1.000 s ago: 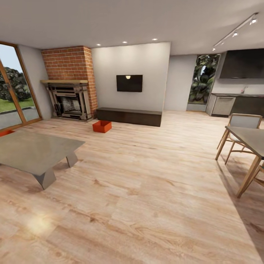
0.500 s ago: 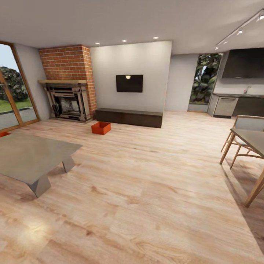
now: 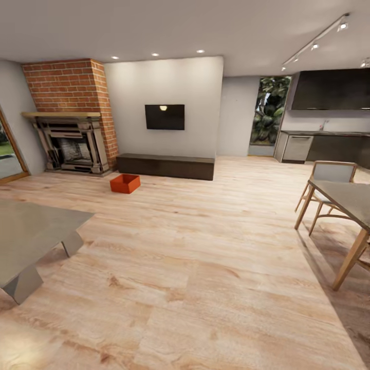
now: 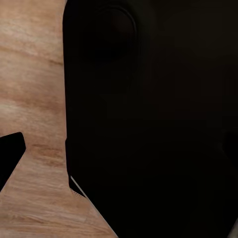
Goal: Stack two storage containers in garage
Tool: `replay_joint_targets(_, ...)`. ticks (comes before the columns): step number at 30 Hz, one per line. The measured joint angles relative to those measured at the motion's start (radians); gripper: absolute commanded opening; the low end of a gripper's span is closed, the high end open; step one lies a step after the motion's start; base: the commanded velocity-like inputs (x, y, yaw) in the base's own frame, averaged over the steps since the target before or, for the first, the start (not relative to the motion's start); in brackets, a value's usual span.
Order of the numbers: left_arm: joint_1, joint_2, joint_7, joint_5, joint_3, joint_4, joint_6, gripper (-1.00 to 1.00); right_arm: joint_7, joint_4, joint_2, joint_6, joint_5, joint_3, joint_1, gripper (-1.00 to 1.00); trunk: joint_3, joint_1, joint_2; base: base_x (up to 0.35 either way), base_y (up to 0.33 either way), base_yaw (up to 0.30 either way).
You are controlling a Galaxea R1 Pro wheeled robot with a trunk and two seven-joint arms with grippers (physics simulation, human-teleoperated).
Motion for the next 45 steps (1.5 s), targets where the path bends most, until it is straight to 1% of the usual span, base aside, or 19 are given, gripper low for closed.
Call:
replay_joint_targets(13,0.0,0.0,0.0,0.0,0.0,0.0,0.0,1.0,0.0,0.0,-0.001,0.0,-0.001,0.0,0.0,1.0,0.0,0.0,0.0,0.323,0.0,-0.202)
replay_joint_targets(45,0.0,0.0,0.0,0.0,0.0,0.0,0.0,1.0,0.0,0.0,0.0,0.002,-0.001,0.0,0.0,1.0,0.0,0.0,0.0,0.322,0.0,-0.004)
